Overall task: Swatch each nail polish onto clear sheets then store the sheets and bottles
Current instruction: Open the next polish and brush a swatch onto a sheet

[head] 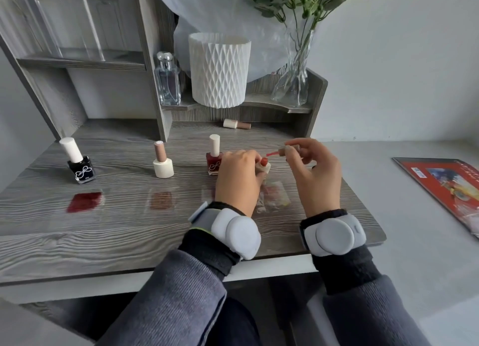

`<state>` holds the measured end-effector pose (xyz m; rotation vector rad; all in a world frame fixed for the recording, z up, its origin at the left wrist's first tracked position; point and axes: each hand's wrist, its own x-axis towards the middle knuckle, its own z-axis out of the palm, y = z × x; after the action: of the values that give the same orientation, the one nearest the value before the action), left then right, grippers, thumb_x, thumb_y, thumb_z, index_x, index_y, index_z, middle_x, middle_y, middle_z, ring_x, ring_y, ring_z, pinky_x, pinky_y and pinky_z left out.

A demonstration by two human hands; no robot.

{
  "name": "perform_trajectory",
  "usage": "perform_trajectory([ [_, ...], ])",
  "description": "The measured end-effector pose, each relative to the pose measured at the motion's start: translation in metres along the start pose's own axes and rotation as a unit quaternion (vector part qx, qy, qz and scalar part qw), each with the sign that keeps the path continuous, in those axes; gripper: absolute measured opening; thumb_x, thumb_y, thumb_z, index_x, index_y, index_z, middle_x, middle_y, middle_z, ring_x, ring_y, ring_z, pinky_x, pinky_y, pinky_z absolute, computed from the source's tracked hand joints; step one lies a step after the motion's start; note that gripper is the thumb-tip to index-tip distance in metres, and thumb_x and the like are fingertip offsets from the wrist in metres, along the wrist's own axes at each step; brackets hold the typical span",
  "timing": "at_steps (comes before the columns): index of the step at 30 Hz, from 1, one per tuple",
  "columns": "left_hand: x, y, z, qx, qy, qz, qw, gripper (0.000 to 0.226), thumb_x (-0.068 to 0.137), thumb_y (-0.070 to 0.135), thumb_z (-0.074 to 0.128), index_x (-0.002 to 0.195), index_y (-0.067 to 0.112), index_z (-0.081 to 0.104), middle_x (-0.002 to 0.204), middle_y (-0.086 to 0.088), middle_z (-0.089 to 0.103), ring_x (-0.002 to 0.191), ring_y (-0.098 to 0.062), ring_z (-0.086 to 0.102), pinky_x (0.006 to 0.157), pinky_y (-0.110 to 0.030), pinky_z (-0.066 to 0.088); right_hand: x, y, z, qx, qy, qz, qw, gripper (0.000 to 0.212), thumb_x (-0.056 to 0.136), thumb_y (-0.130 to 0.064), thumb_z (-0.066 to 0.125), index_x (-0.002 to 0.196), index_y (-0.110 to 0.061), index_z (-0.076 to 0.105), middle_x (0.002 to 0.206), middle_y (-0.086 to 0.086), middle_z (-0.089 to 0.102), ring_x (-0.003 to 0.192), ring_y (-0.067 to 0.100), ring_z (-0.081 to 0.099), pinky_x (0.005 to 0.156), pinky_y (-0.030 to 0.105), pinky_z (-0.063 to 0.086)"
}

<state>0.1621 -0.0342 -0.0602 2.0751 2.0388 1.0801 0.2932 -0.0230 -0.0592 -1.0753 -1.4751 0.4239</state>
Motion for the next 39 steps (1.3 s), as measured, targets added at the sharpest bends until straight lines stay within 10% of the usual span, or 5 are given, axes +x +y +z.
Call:
perform_trajectory([
  [28, -0.0003, -0.0052, 0.0043, -0.087, 0.058, 0.049, 0.993, 0.029, 0.082, -0.004, 0.063, 0.1, 0.017, 0.072, 0.094, 0.005, 0.049, 0.08, -0.012, 0.051, 0.069, -0.025, 0.043, -0.0007, 0.0016, 0.0008, -0.06, -0.083, 0.036, 0.994, 0.008, 0.085, -0.022, 0.066, 0.082, -0.019, 0.072, 0.072, -0.007, 0.069, 0.073, 0.011, 0.063, 0.071, 0.033, 0.052],
  [35, -0.0003, -0.0037, 0.0034, -0.102, 0.093, 0.072, 0.988, 0.018, 0.078, 0.001, 0.071, 0.089, 0.015, 0.074, 0.09, 0.005, 0.05, 0.077, -0.008, 0.049, 0.069, -0.017, 0.036, 0.0012, 0.0021, -0.0004, -0.136, -0.079, 0.096, 0.983, 0.057, 0.093, -0.054, 0.05, 0.049, -0.019, 0.06, 0.039, -0.009, 0.048, 0.046, 0.01, 0.048, 0.055, 0.03, 0.038],
  [39, 0.0018, -0.0067, 0.0067, -0.091, 0.093, 0.041, 0.991, 0.028, 0.077, -0.002, 0.071, 0.099, 0.016, 0.073, 0.093, 0.007, 0.048, 0.079, -0.005, 0.046, 0.071, -0.014, 0.035, 0.0009, 0.0024, 0.0026, -0.113, -0.095, 0.086, 0.985, 0.04, 0.089, -0.06, 0.049, 0.086, -0.022, 0.063, 0.068, -0.003, 0.066, 0.066, 0.013, 0.061, 0.063, 0.031, 0.046],
])
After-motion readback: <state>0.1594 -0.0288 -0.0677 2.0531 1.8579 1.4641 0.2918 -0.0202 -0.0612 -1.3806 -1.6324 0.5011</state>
